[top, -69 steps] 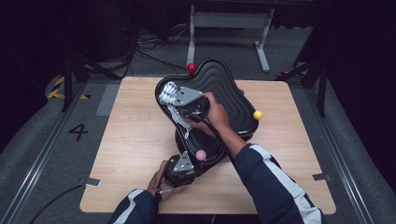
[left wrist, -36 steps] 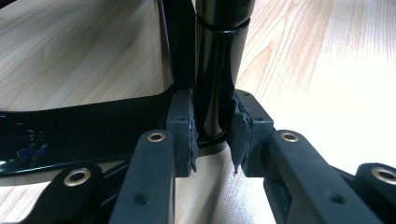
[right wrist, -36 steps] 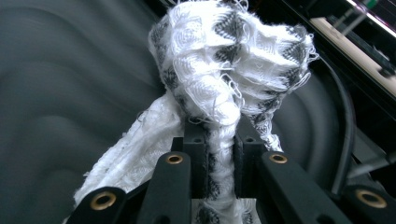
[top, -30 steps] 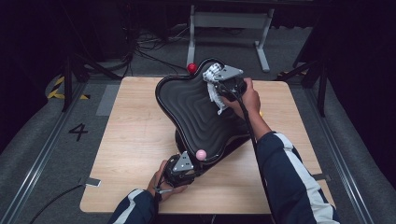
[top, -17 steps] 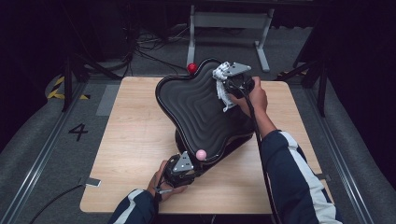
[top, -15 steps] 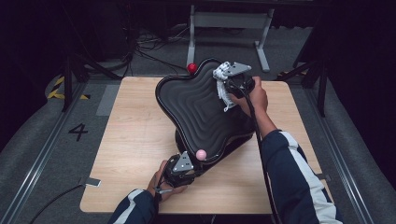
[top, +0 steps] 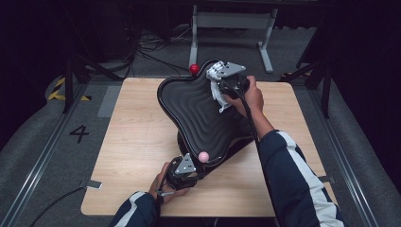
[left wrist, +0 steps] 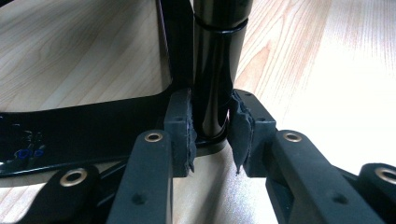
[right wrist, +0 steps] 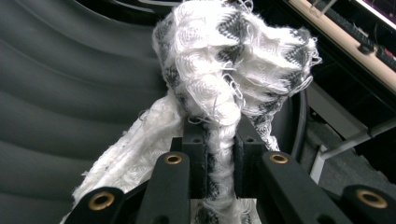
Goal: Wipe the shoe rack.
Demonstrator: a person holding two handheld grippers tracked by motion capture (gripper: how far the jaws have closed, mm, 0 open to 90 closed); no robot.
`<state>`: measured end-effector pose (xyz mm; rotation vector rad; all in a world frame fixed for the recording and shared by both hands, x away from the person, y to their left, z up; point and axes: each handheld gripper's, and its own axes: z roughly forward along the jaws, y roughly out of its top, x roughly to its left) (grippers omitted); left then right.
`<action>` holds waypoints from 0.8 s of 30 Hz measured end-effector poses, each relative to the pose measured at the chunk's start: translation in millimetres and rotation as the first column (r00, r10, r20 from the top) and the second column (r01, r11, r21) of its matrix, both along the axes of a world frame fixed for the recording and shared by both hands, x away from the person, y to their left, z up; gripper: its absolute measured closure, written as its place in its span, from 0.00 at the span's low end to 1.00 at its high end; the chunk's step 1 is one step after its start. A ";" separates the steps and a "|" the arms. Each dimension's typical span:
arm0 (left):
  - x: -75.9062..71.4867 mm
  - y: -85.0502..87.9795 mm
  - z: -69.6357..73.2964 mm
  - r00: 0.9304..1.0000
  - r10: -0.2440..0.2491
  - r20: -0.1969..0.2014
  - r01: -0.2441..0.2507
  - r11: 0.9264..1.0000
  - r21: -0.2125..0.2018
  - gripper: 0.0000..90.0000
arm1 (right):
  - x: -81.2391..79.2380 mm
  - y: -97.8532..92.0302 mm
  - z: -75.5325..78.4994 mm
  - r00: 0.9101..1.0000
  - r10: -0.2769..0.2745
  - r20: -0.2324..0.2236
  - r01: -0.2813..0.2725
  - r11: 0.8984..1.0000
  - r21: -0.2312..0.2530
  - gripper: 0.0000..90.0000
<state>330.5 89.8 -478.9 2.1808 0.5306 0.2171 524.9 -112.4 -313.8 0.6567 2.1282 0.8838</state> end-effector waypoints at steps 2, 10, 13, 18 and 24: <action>0.0 -0.1 -0.1 1.000 -0.001 0.002 0.001 1.000 0.000 0.77 | -2.7 6.1 0.6 1.000 0.017 0.003 -0.017 1.000 0.001 0.88; -0.4 -0.2 0.2 1.000 -0.001 0.004 0.001 1.000 0.005 0.77 | -7.3 15.0 1.4 0.998 0.050 0.025 -0.050 0.998 -0.031 0.87; -0.5 -0.3 0.1 1.000 0.000 0.005 0.000 1.000 0.004 0.77 | -3.3 9.5 0.5 0.999 0.023 0.027 -0.022 0.999 -0.036 0.87; -0.3 -0.2 0.1 1.000 0.000 0.010 0.000 1.000 0.003 0.77 | 6.3 -9.8 -1.7 0.999 -0.033 -0.007 0.033 0.999 0.001 0.87; -0.7 -0.5 -0.2 1.000 0.000 0.008 0.000 1.000 0.000 0.77 | 6.7 -24.6 -6.9 0.998 -0.051 -0.023 0.052 0.999 0.012 0.87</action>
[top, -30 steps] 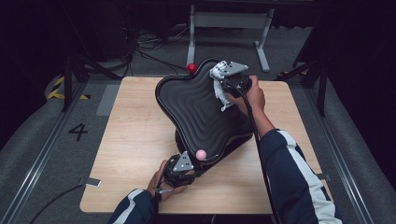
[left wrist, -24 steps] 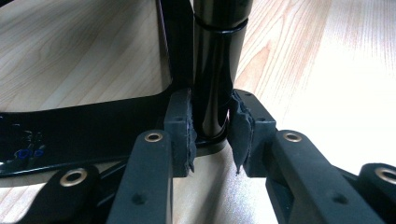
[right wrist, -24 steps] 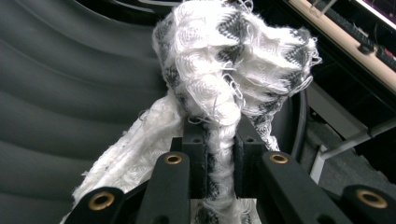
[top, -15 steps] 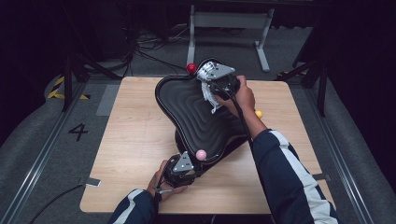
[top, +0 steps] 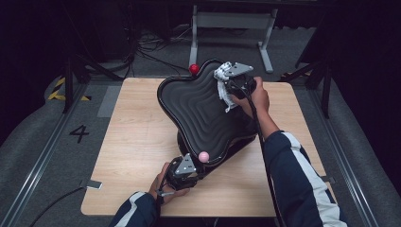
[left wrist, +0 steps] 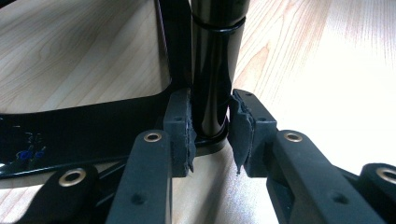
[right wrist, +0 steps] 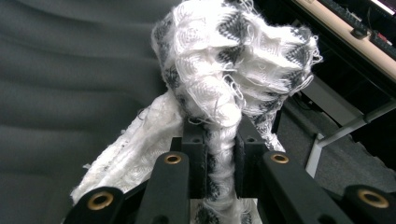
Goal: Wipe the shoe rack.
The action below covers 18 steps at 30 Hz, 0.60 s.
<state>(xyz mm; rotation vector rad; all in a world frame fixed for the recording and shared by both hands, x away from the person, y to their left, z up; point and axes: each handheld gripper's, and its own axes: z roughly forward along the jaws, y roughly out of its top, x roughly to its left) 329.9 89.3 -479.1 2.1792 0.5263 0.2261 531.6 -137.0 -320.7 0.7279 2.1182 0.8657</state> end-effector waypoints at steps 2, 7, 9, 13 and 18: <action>0.2 -0.1 0.0 1.000 -0.002 0.003 0.002 1.000 -0.001 0.77 | -2.7 -1.9 -2.0 1.000 0.004 0.008 -0.004 1.000 -0.017 0.88; -0.1 -0.2 -0.1 1.000 0.001 0.005 -0.001 1.000 0.000 0.77 | -9.3 -6.9 -7.1 1.000 0.010 0.011 -0.010 1.000 -0.007 0.88; 0.0 -0.3 -0.2 1.000 0.001 0.005 -0.001 1.000 -0.001 0.77 | -10.5 -7.8 -8.1 1.000 0.010 0.010 -0.010 1.000 -0.005 0.88; 0.1 -0.2 0.0 1.000 -0.001 0.004 0.001 1.000 0.002 0.77 | -17.1 -12.0 -12.6 1.000 0.019 0.006 -0.019 1.000 0.015 0.88; 0.0 -0.2 0.1 1.000 0.000 0.006 0.000 1.000 0.005 0.77 | -24.1 -11.1 -13.5 0.999 0.041 -0.006 -0.041 0.999 0.033 0.88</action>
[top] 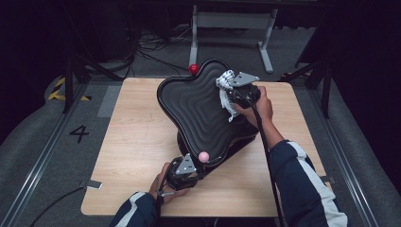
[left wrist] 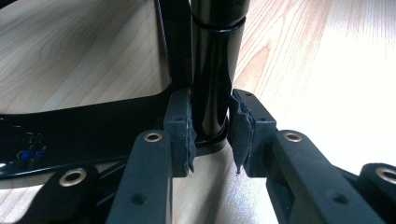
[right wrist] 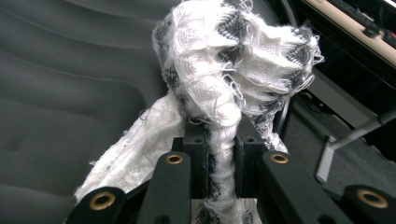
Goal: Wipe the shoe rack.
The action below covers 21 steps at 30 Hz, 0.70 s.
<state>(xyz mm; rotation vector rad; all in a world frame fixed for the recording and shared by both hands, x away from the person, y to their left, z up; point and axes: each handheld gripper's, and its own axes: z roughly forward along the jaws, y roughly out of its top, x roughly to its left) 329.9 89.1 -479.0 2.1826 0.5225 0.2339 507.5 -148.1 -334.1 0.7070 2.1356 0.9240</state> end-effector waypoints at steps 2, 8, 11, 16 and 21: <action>0.0 0.1 0.1 1.000 0.000 -0.001 0.000 1.000 0.001 0.77 | -3.7 5.0 0.7 1.000 0.025 -0.001 -0.025 1.000 0.004 0.88; -0.3 -0.3 0.0 1.000 0.001 -0.001 -0.001 1.000 0.000 0.77 | -15.1 30.9 4.4 0.995 0.094 0.039 -0.093 0.995 -0.039 0.88; -0.2 -0.2 0.0 1.000 0.000 -0.001 0.000 1.000 0.000 0.77 | -18.3 42.8 6.7 0.991 0.126 0.045 -0.124 0.991 -0.041 0.88; -0.2 -0.2 0.0 1.000 0.000 -0.001 0.000 1.000 0.000 0.77 | -23.8 63.1 11.2 0.985 0.166 0.051 -0.164 0.985 -0.045 0.88; -0.1 -0.2 0.0 1.000 0.000 -0.001 0.000 1.000 0.001 0.77 | -36.5 88.6 13.8 0.971 0.230 0.061 -0.226 0.972 -0.066 0.88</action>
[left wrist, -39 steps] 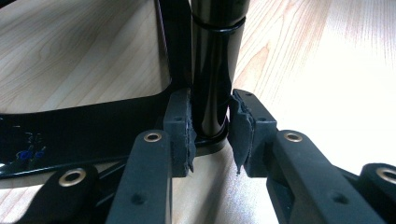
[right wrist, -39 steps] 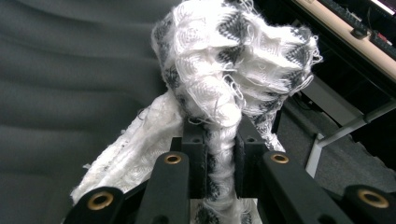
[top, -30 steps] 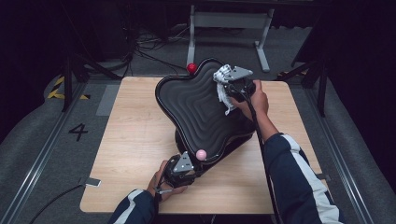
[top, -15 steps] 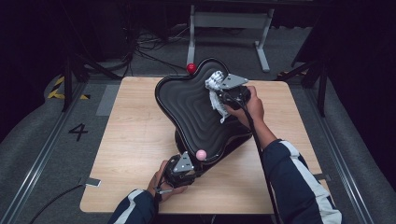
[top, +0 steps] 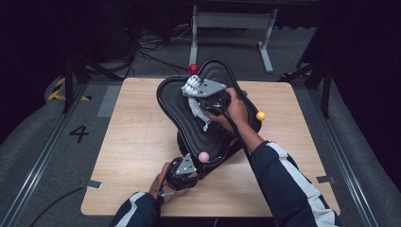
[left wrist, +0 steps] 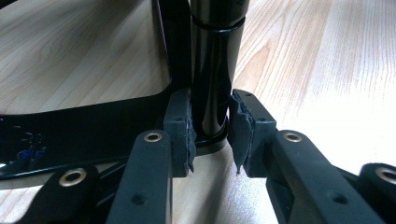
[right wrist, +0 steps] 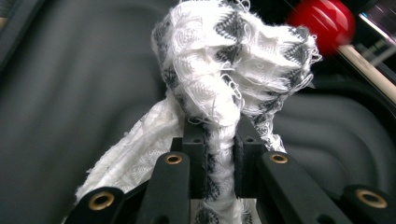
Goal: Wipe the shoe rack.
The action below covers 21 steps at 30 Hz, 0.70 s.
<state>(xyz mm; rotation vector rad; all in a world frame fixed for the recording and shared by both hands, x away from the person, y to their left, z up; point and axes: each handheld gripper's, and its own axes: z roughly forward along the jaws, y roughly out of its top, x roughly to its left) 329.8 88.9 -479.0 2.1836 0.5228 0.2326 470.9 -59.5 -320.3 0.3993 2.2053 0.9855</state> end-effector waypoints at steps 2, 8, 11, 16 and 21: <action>0.1 0.1 0.1 1.000 -0.001 0.000 0.001 1.000 0.001 0.77 | -5.0 10.8 1.2 1.000 0.028 0.002 -0.028 1.000 -0.006 0.88; 0.0 0.0 0.2 1.000 -0.002 0.002 0.002 1.000 0.004 0.77 | -21.1 39.3 2.7 0.994 0.106 0.005 -0.106 0.994 -0.027 0.88; -0.1 0.0 0.2 1.000 -0.001 0.003 0.001 1.000 0.004 0.77 | -24.1 43.3 2.1 0.994 0.105 0.026 -0.104 0.993 -0.051 0.88; -0.2 -0.1 0.0 1.000 0.000 0.001 0.000 1.000 -0.003 0.77 | -13.5 30.7 3.8 0.997 0.071 0.014 -0.071 0.997 -0.028 0.88; 0.2 0.3 -0.1 1.000 0.002 -0.007 -0.002 1.000 -0.005 0.77 | 5.8 7.8 4.4 1.000 -0.006 -0.007 0.006 1.000 0.002 0.88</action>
